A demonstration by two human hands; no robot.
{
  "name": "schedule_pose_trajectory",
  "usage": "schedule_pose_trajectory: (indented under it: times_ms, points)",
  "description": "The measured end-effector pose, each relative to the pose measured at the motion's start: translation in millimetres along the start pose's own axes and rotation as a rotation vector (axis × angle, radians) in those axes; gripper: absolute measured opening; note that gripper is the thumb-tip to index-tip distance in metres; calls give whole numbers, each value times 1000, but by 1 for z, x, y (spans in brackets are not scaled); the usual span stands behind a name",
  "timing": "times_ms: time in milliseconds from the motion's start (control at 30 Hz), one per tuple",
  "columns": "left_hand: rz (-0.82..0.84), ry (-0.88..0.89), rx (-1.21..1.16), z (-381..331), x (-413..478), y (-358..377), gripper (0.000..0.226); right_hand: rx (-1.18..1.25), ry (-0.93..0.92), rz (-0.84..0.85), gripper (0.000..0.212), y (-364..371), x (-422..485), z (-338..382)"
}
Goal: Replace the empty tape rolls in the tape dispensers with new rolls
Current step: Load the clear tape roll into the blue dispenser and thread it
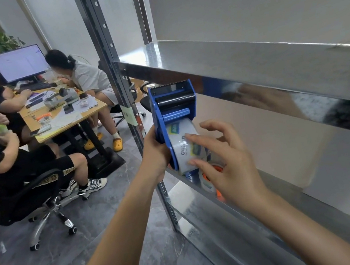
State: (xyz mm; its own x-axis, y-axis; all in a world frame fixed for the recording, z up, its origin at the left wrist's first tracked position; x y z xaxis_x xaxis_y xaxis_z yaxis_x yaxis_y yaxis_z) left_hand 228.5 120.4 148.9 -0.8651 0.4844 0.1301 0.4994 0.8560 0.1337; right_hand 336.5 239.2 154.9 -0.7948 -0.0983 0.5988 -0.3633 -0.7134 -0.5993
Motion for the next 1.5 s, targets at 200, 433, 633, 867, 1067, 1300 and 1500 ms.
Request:
schedule_pose_trajectory:
  times_ms: [200,433,633,867,1067,1300,1500]
  points:
    - [-32,-4,16,1,-2,1,21,36,24,-27,32,1,-3,4]
    - [-38,-38,47,4,-1,-1,20,42,48,28,29,-7,4,7]
    - [-5,-54,69,4,-2,0,30,26,13,65,13,-9,5,7]
    - [-1,-46,-11,-2,-7,5,35,-7,-8,47,29,-15,10,11]
    - [30,-32,11,-4,-15,2,23,33,-15,37,24,-8,7,14]
    - [13,-26,-17,-6,-18,-1,38,39,-10,73,23,-6,11,17]
    - [-9,-50,89,-5,-20,-7,24,75,60,133,19,-5,13,18]
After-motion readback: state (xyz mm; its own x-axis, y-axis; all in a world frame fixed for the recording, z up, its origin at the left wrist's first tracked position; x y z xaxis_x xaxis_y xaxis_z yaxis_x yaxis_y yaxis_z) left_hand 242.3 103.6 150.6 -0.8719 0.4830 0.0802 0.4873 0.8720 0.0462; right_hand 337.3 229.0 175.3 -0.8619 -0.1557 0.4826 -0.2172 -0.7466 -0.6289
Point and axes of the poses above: each hand's wrist, its own x-axis towards the middle knuckle, its own y-axis out of the palm, z = x × y, the point moved 4 cm from there along x, towards the middle knuckle, and after that the axes turned 15 degrees about z, right-handed, at the moved point
